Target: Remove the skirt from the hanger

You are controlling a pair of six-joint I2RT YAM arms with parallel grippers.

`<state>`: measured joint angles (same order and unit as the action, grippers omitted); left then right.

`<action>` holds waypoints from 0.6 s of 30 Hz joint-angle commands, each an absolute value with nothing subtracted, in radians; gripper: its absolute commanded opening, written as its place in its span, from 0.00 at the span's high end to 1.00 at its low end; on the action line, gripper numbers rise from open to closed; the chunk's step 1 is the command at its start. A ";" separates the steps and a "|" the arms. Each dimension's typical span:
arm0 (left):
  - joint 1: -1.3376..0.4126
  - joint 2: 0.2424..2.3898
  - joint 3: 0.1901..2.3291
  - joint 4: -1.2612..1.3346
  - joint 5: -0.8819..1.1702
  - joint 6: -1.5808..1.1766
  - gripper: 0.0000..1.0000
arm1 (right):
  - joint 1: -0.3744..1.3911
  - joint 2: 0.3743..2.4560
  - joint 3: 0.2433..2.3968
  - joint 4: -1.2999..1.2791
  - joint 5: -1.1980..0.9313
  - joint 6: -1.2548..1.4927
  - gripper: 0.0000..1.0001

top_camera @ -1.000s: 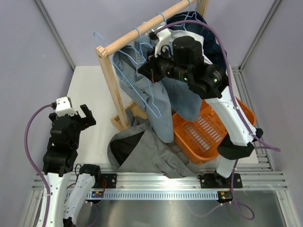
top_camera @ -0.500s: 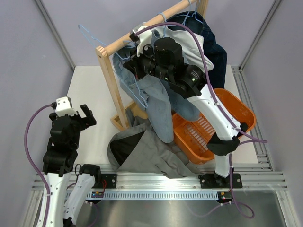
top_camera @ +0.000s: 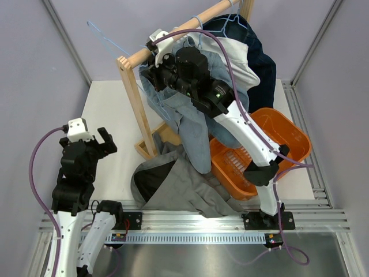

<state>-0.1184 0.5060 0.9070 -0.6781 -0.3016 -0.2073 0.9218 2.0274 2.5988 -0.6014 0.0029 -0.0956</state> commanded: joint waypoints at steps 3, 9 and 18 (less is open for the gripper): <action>-0.121 0.494 0.930 -0.623 -0.288 -0.216 0.01 | 0.925 2.022 2.583 -0.561 0.017 -0.146 1.00; -0.120 0.502 0.911 -0.601 -0.265 -0.232 0.01 | 0.927 1.924 2.481 -0.548 -0.055 -0.201 0.66; -0.120 0.523 0.908 -0.575 -0.247 -0.219 0.01 | 0.917 1.707 2.278 -0.577 -0.192 -0.290 0.04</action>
